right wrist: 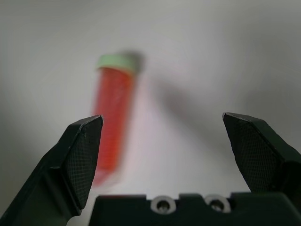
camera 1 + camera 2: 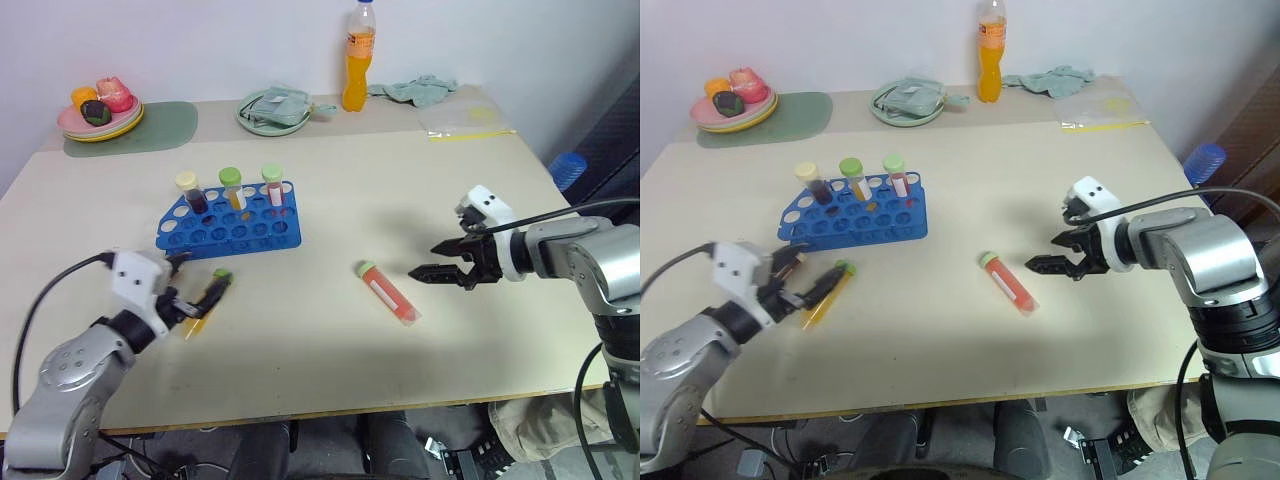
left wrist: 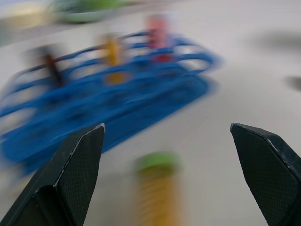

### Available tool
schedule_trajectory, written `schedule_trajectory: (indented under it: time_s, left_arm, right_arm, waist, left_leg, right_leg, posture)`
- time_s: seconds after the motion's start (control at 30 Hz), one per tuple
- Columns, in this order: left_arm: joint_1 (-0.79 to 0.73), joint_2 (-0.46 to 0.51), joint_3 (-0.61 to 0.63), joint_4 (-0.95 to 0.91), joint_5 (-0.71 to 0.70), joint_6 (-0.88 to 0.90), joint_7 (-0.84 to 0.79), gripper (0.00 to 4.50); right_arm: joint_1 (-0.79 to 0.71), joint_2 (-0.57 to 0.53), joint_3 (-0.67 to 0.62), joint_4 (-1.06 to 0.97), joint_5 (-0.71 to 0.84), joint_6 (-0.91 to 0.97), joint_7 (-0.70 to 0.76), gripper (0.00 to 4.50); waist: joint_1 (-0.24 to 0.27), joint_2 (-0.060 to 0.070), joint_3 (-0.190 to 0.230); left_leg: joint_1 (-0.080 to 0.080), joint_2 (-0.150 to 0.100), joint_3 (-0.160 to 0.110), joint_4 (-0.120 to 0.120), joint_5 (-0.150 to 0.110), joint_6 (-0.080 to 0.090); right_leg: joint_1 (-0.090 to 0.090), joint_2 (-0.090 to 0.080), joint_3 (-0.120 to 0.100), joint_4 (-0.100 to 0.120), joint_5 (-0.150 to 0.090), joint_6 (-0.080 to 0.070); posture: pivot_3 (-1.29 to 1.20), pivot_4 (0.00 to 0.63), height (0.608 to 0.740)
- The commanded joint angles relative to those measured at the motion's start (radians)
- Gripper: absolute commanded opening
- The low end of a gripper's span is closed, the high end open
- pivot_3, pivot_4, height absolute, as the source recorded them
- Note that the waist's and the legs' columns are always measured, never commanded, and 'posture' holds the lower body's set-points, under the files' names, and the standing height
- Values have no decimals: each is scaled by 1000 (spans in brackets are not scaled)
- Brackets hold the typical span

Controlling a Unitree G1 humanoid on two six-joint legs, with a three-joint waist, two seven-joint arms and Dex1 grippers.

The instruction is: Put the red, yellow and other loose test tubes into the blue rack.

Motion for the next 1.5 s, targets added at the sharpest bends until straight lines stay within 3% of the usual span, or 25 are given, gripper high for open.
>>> schedule_trajectory:
  time_s: [0.03,0.23,0.53,0.63,0.83,0.93,0.97,1.07,1.13,1.2,1.23,1.33,1.5]
  left_arm:
    - [-25,20,-106,-45,-11,-19,-80,4388]
    - [-21,59,-272,-61,51,-58,-166,4388]
    - [51,46,-265,-93,70,-87,-133,4388]
    - [64,47,-264,-99,75,-91,-124,4500]
    - [80,44,-255,-99,79,-100,-109,4500]
    - [88,28,-228,-90,66,-97,-90,4500]
    - [89,21,-212,-85,56,-95,-83,4500]
    - [84,-23,-133,-77,4,-79,-41,4500]
    - [80,-57,-76,-69,-24,-78,-2,4500]
    - [64,-103,-13,-47,-56,-79,49,4500]
    - [49,-131,20,-29,-69,-86,79,4500]
    - [3,-205,90,25,-67,-124,166,4500]
    - [30,-204,76,55,39,-184,188,4500]
  right_arm:
    - [-95,52,44,-1,24,149,-99,4500]
    - [-222,125,145,166,124,160,-257,4500]
    - [-314,207,256,343,370,160,-478,4500]
    - [-329,221,270,386,436,160,-554,3659]
    - [-352,233,269,424,561,160,-671,791]
    - [-333,247,213,300,524,138,-673,703]
    - [-310,247,198,233,497,73,-653,703]
    - [-162,217,198,12,288,-388,-541,703]
    - [-66,236,197,-24,164,-658,-466,703]
    - [26,325,149,-8,111,-965,-357,703]
    - [53,374,129,11,118,-1018,-335,703]
    - [67,561,135,153,14,-1233,-381,703]
    - [16,805,192,453,-186,-1509,-437,703]
  waist:
    - [-1,0,0]
    - [0,0,0]
    - [-4,0,0]
    - [-3,0,0]
    - [-3,1,0]
    - [-3,2,1]
    - [-3,2,1]
    - [-2,1,1]
    - [-1,1,1]
    - [-2,0,0]
    - [-3,1,0]
    - [-11,0,0]
    - [-9,0,0]
  left_leg:
    - [0,0,0,0,0,0]
    - [-1,0,0,0,0,0]
    - [-1,0,0,0,0,0]
    - [-1,0,0,0,0,1]
    - [-1,0,0,0,0,1]
    - [-1,0,0,0,0,1]
    - [-2,0,0,0,0,1]
    - [-2,0,0,0,-1,1]
    - [-2,-1,0,1,-1,1]
    - [-2,-1,0,1,0,1]
    - [-2,-1,0,1,0,1]
    - [1,0,0,1,0,1]
    - [2,-1,1,1,1,-2]
  right_leg:
    - [0,0,0,0,0,0]
    - [0,0,0,-2,1,2]
    - [-1,0,0,-2,2,3]
    - [-1,0,0,-2,2,3]
    - [-1,0,0,-2,2,3]
    - [-1,0,0,-2,2,3]
    - [-1,0,0,-2,2,3]
    - [-2,1,-1,-2,2,3]
    - [-1,1,-1,-2,2,4]
    - [-1,1,-1,-2,3,5]
    - [0,1,-1,-2,3,5]
    - [0,2,0,1,3,5]
    - [-1,2,1,4,3,4]
  posture:
    - [0,150,740]
    - [0,150,740]
    - [0,150,740]
    - [0,150,740]
    - [0,150,740]
    - [0,150,740]
    - [0,150,740]
    - [0,150,740]
    - [0,150,740]
    - [0,150,740]
    - [0,150,740]
    - [0,150,740]
    - [0,150,740]
